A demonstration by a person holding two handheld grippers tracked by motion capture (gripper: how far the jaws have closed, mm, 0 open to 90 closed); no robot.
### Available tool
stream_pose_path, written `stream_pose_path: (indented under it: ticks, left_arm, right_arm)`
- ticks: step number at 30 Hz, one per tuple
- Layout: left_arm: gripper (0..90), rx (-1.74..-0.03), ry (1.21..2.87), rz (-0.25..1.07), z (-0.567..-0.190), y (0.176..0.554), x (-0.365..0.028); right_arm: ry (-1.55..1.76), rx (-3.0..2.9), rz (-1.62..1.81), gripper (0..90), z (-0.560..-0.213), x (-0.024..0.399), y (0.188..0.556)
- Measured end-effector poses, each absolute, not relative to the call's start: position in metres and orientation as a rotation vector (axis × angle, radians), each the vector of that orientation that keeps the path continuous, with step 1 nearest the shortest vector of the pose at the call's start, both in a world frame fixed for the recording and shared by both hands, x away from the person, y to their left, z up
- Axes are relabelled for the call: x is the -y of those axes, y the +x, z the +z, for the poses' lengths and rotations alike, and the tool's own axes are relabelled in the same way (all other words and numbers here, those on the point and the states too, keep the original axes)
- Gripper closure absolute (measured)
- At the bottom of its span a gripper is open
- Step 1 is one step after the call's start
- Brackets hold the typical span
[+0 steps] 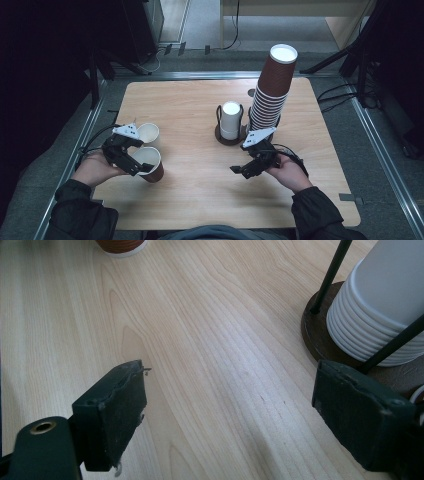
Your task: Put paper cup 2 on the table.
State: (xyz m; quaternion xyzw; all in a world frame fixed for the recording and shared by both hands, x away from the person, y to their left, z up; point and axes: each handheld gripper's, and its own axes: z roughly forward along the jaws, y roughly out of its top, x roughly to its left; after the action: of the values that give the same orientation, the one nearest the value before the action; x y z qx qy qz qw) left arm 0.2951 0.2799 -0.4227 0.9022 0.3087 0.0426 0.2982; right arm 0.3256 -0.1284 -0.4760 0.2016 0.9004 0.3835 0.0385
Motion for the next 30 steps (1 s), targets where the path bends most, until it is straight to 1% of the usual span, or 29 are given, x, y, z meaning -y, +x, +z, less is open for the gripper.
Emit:
stream_pose_path:
  ticks: [13,17,20,30]
  left_arm:
    - [0.0,-0.813,2.322,0.095,-0.415,0.304,-0.254]
    - [0.0,-0.797,2.333,0.086,-0.415,0.305,-0.243]
    - [0.0,-0.781,2.366,0.117,-0.417,0.305,-0.234]
    - [0.0,-0.758,2.376,0.067,-0.421,0.310,-0.205]
  right_arm:
    - [0.597,-2.758,1.173,14.7,-0.476,0.128,0.324]
    - [0.596,-2.754,1.178,14.7,-0.476,0.128,0.324]
    - [0.591,-2.756,1.180,14.7,-0.475,0.128,0.324]
    - [0.588,-2.754,1.177,14.7,-0.475,0.128,0.322]
